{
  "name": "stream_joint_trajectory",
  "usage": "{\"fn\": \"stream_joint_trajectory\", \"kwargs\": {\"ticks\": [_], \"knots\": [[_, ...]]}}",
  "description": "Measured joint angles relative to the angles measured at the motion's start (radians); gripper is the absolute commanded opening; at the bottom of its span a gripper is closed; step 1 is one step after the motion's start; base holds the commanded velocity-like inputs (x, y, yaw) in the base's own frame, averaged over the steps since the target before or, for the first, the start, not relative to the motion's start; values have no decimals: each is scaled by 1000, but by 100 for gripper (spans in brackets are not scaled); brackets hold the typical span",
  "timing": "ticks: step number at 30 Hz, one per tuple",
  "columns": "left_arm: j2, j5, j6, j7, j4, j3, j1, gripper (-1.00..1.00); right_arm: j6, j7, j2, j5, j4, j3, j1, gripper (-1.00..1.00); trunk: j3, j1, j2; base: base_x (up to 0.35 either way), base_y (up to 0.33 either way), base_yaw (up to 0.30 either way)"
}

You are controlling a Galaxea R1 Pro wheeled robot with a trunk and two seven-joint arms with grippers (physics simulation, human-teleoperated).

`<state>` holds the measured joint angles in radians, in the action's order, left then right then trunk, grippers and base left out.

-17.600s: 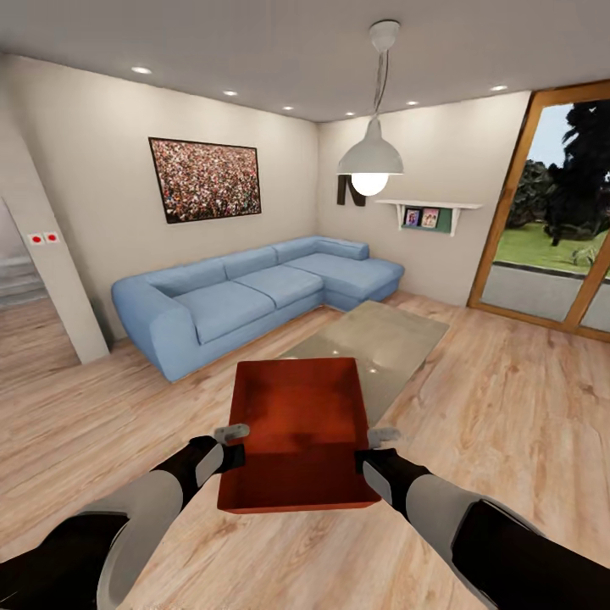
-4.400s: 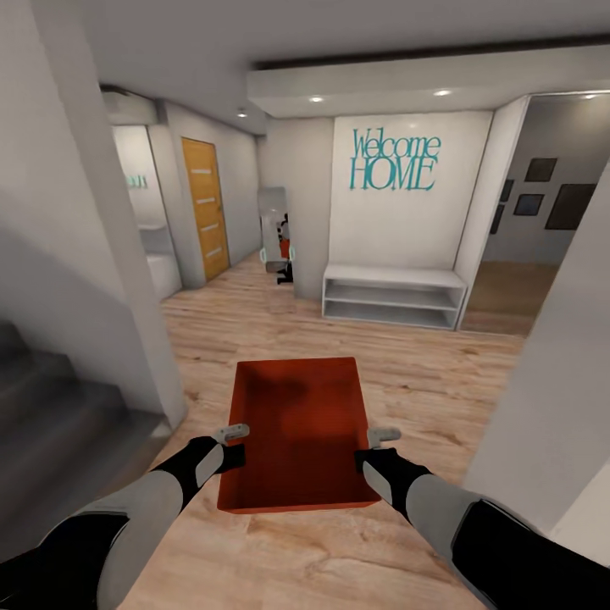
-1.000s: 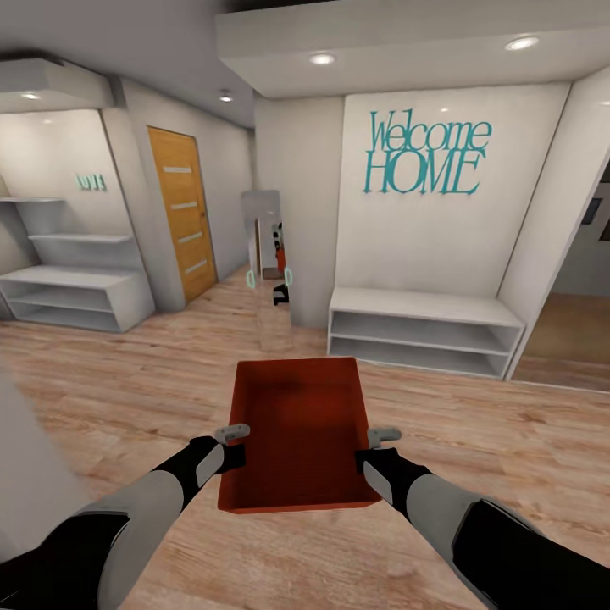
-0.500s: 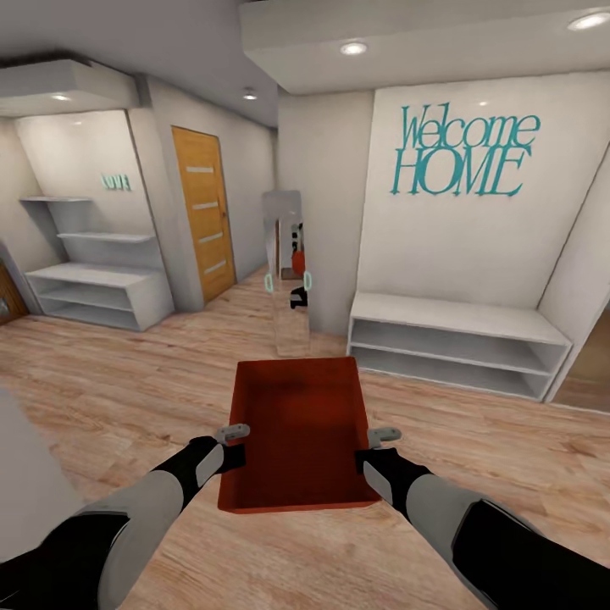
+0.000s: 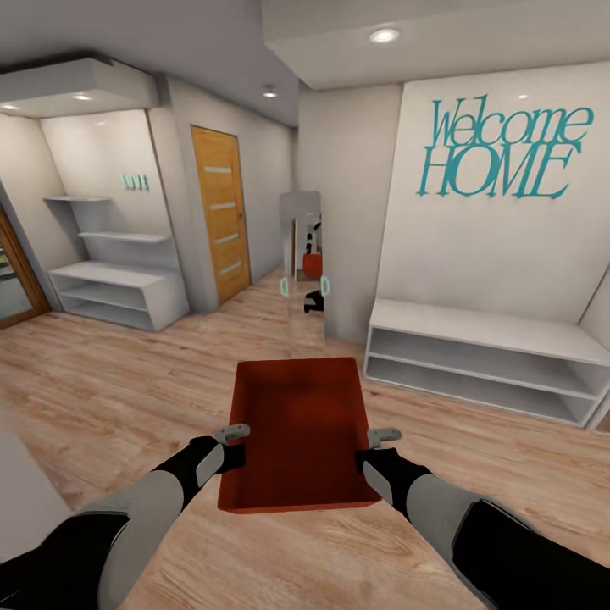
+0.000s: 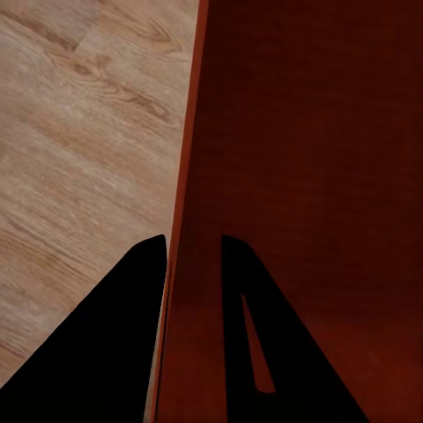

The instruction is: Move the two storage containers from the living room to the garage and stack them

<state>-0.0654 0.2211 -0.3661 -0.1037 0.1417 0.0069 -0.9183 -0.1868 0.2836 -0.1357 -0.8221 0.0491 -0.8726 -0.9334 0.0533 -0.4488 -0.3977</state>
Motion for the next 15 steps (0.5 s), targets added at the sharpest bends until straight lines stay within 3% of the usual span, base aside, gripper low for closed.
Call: {"fn": "stream_joint_trajectory", "kwargs": {"ticks": [7, 15], "knots": [[0, 0, 0, 0, 0, 0, 0, -100, 0, 0, 0, -1, 0, 0, 0, -100, 0, 0, 0, 323, 0, 23], [0, 0, 0, 0, 0, 0, 0, -100, 0, 0, 0, 0, 0, 0, 0, -100, 0, 0, 0, 323, 0, 239]]}}
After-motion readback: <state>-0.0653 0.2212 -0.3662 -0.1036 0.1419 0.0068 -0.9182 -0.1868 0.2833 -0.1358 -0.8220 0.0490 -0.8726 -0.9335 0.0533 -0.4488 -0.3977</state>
